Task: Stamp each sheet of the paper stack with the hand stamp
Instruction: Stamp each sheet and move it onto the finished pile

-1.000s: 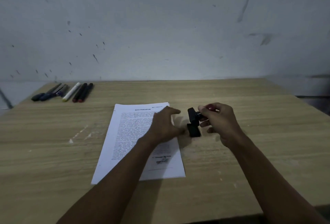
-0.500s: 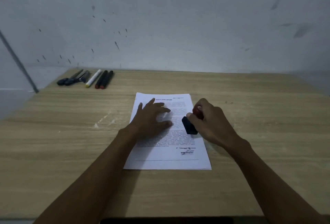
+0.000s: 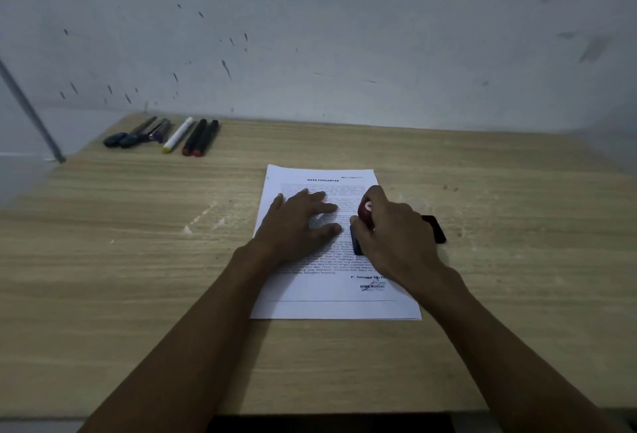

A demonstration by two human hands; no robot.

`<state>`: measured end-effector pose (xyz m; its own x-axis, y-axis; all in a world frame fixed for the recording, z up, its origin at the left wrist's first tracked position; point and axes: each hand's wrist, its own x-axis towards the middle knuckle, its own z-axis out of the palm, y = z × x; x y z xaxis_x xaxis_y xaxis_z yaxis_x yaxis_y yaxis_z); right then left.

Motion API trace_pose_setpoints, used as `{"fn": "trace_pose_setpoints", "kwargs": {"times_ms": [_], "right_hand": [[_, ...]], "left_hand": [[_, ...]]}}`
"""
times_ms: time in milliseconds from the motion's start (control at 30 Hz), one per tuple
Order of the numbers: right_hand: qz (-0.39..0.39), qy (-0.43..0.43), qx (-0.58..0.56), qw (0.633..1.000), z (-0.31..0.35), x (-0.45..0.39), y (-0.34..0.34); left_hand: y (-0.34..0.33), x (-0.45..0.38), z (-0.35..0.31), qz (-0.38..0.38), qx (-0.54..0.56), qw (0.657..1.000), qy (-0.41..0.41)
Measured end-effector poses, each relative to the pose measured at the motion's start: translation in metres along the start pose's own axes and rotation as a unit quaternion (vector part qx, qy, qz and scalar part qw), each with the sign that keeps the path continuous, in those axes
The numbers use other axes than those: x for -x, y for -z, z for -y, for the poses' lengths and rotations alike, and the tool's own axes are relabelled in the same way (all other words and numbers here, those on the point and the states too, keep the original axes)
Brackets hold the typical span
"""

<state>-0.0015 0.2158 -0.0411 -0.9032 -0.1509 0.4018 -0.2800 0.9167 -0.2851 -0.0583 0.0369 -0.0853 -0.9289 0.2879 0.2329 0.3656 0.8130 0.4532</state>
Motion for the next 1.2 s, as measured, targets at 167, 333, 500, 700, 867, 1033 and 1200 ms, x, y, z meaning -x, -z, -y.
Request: {"fn": "trace_pose_setpoints", "kwargs": {"times_ms": [167,333,500,700,867,1033,1200], "right_hand": [[0.013,-0.007,0.016,1.000,0.001,-0.003,-0.002],[0.012,-0.013,0.037,0.999,0.002,-0.001,-0.006],[0.006,-0.021,0.063,0.998,0.005,-0.002,-0.008],[0.000,-0.022,0.072,0.997,0.004,-0.002,-0.011],[-0.004,-0.018,0.080,0.997,0.004,-0.001,-0.012],[-0.002,-0.021,0.080,0.997,0.004,-0.002,-0.012],[0.004,-0.019,0.067,0.998,0.004,-0.001,-0.010]], "left_hand": [[0.002,0.000,-0.001,0.009,-0.002,1.000,0.001],[0.003,0.000,-0.002,0.011,-0.002,1.000,0.001],[0.005,0.001,-0.004,0.018,0.001,1.000,0.005],[0.005,0.001,-0.003,0.019,0.005,1.000,0.009],[0.005,0.002,-0.004,0.024,0.005,1.000,0.010],[0.005,0.002,-0.004,0.023,0.000,1.000,0.009],[0.004,0.002,-0.003,0.020,0.001,1.000,0.006]]}}
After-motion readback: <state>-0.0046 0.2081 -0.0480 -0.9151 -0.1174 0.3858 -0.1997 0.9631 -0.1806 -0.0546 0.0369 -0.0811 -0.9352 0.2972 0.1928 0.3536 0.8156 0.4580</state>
